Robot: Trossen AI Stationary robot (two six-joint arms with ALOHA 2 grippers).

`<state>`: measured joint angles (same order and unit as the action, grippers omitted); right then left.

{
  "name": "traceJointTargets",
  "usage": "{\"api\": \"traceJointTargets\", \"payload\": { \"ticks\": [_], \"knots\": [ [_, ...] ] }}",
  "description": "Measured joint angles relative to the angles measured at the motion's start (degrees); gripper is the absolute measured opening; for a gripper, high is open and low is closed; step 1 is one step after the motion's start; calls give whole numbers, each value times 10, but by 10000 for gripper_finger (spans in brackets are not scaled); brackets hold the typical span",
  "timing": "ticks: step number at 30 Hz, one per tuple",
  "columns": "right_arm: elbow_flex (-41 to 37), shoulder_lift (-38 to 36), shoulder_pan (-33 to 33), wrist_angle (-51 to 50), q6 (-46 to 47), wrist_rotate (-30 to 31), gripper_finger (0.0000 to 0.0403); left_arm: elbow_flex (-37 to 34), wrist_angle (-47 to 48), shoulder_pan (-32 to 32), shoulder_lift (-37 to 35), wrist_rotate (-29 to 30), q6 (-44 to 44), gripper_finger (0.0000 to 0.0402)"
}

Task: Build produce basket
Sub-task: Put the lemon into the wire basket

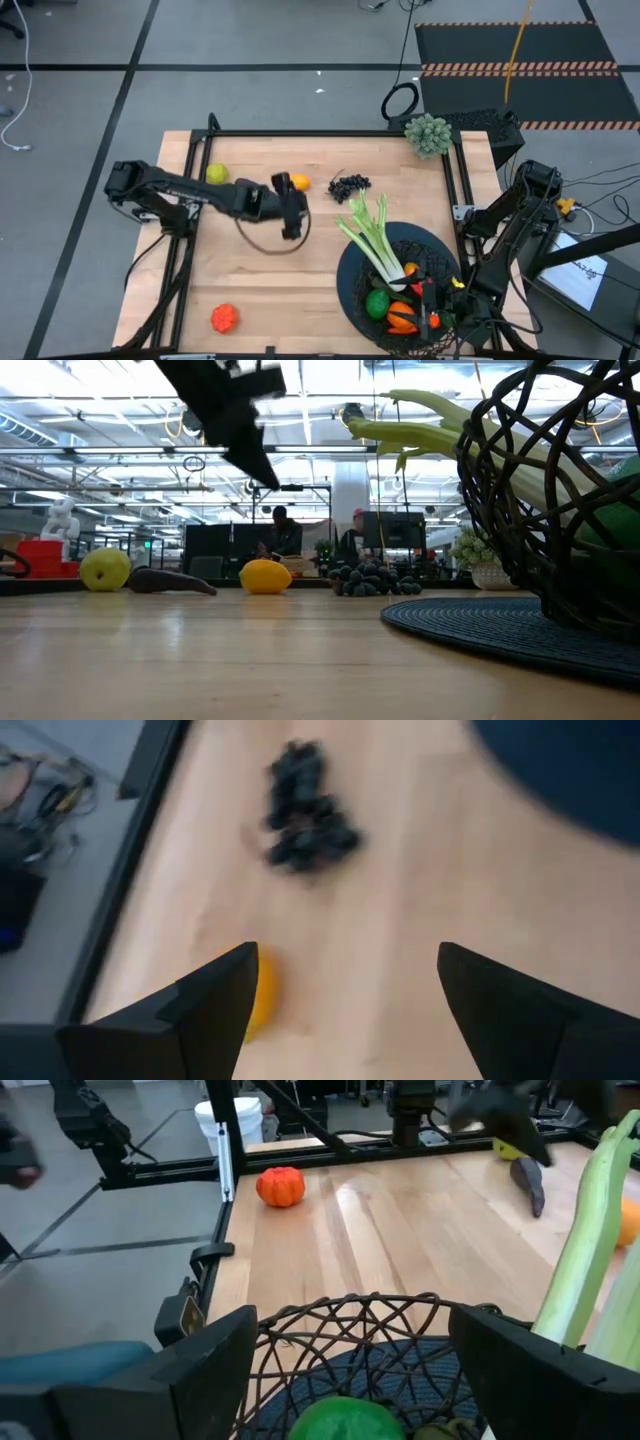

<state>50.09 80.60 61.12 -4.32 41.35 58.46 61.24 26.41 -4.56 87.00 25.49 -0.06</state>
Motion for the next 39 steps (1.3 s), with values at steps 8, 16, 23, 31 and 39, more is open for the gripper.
{"api": "traceJointTargets", "payload": {
  "ticks": [8,16,23,31,39],
  "knots": [
    [0,0,1,-2,-41,-2,322,-37,-17,118,0,-81,78,308],
    [0,0,-12,-2,-105,-2,322,-88,-69,157,0,-117,85,309],
    [0,-5,-37,-2,-154,-10,322,-112,-131,196,0,-123,118,358],
    [0,-32,-73,0,-176,-71,322,-113,-153,233,21,-145,165,394],
    [0,-38,-79,7,-183,-92,322,-113,-175,235,88,-160,180,349]
  ]
}}
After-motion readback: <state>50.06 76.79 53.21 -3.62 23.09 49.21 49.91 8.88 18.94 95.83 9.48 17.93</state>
